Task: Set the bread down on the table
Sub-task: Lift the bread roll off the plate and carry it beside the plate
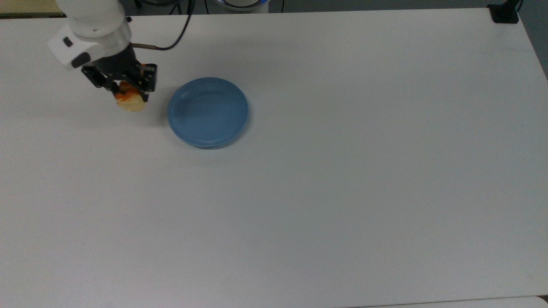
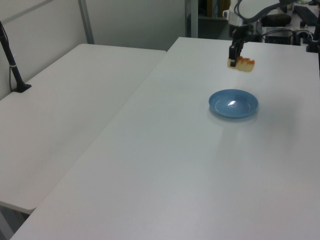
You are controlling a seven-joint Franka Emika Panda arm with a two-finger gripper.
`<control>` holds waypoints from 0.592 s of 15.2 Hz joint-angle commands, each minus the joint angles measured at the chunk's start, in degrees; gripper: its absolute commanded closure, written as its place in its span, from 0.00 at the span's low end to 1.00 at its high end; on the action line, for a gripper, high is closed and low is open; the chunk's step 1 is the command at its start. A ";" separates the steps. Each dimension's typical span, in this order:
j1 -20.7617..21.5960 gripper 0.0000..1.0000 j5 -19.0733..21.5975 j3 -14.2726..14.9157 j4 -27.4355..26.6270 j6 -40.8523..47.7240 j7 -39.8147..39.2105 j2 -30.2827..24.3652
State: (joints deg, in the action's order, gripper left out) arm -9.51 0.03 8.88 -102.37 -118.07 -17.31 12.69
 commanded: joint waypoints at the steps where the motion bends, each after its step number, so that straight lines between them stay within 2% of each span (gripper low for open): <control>1: -6.91 0.41 0.50 -0.44 1.12 0.74 -13.15 1.01; 3: -9.64 0.41 0.76 -0.44 1.82 -1.44 -18.35 3.29; 5: -12.11 0.41 0.76 -0.44 1.83 -8.37 -19.07 7.68; 9: -13.95 0.41 0.32 -0.44 1.83 -16.12 -19.08 12.44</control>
State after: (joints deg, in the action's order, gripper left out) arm -22.05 0.03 8.91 -102.10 -129.88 -35.39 21.41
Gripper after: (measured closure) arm 0.410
